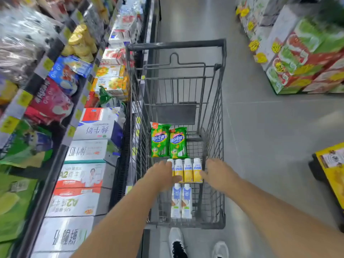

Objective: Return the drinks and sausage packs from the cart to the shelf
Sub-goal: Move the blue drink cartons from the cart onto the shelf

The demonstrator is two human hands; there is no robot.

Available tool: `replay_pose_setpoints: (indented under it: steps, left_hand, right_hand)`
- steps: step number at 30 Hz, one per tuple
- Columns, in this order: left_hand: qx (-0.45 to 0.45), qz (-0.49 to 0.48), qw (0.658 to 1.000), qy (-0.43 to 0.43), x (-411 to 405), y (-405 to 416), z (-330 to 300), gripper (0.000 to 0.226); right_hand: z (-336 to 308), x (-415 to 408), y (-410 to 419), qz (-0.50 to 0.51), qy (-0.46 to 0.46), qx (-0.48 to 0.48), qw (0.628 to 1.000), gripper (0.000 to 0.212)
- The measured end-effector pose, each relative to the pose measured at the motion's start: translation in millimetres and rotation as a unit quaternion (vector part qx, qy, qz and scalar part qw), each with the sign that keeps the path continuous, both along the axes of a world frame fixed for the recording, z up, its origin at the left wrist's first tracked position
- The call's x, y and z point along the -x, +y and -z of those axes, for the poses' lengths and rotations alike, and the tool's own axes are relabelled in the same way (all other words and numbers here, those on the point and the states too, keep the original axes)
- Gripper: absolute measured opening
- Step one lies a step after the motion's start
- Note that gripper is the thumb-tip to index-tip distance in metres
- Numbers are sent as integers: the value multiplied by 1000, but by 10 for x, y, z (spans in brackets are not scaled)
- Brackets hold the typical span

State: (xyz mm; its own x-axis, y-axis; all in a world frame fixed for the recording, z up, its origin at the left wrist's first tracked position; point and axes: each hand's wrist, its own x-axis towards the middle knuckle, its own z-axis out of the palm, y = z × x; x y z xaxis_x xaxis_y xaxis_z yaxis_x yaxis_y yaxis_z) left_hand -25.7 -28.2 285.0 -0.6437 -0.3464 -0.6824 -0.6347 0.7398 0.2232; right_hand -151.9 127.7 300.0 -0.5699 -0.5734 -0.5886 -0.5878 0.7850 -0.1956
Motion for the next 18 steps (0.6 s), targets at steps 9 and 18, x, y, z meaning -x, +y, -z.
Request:
replay_pose_setpoints:
  steps: [9, 18]
  left_hand:
    - [-131, -128, 979, -90, 21, 339, 1824, 68]
    - [-183, -293, 931, -116, 43, 457, 2784, 56]
  right_hand:
    - [1929, -98, -98, 137, -162, -73, 975, 40]
    - [3082, -439, -182, 155, -209, -115, 959, 31]
